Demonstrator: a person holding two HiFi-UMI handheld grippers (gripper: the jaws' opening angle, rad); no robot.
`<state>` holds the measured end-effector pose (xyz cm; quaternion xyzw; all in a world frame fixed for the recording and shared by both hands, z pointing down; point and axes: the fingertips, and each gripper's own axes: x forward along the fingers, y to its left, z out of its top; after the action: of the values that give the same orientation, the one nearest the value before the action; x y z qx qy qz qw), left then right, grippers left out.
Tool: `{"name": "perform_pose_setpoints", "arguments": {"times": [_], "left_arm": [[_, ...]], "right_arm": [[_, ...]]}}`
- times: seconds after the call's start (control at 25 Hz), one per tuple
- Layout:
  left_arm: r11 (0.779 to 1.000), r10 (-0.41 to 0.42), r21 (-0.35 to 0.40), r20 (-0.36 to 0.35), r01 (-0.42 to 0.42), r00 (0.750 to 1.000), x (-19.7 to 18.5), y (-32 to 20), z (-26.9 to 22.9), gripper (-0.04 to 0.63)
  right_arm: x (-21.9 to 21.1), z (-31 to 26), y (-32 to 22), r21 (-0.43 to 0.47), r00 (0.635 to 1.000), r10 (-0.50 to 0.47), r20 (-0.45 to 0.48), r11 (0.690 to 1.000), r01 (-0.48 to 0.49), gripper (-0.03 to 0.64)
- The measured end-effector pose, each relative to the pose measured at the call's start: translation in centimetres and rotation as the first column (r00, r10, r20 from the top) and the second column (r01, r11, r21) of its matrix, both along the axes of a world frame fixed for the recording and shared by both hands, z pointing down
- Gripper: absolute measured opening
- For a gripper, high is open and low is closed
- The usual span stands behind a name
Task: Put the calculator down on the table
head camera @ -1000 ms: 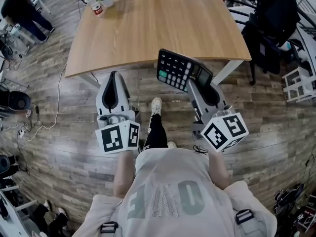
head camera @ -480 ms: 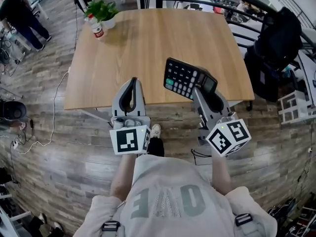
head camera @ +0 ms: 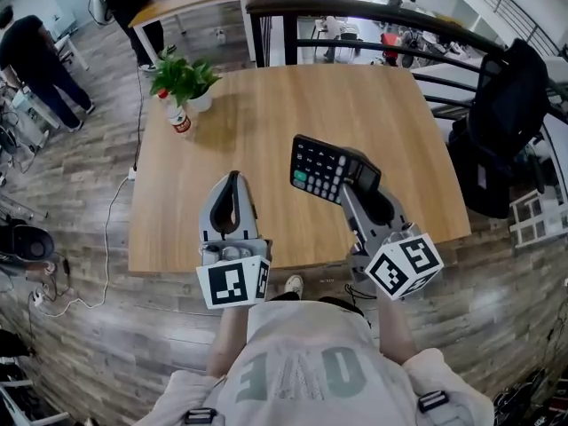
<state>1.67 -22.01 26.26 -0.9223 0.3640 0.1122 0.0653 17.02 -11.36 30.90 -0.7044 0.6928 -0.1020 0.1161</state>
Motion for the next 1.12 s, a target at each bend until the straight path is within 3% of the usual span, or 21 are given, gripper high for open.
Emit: {"name": "perform_pose_setpoints", "arguments": {"times": [0.28,0.76,0.96,1.12], "left_arm": [[0.997,-0.061,-0.038,0.009,0.062,0.998,1.5,-4.0,0.4,0.009],[0.988,-0.152,-0.012,-0.011,0.152,0.988,5.4,-5.5,-0.7,0.009],[0.982,-0.188,-0.022,0.017,0.188,0.982,5.4,-6.0,-0.5,0.009],[0.976,-0.213,-0.026,0.046,0.215,0.976,5.0,-5.9,-0.3,0.009]], "right_arm": [[2.7,0.6,-2.9,-0.059,0.999,-0.032,-0.001,0.998,0.032,0.119],[7.2,1.0,-6.1,-0.131,0.987,-0.157,-0.016,0.979,0.154,0.12],[7.5,1.1,-8.4,-0.239,0.951,-0.293,-0.095,0.935,0.264,0.12],[7.2,1.5,-10.8,-0.366,0.867,-0.471,-0.165,0.845,0.389,0.12]]}}
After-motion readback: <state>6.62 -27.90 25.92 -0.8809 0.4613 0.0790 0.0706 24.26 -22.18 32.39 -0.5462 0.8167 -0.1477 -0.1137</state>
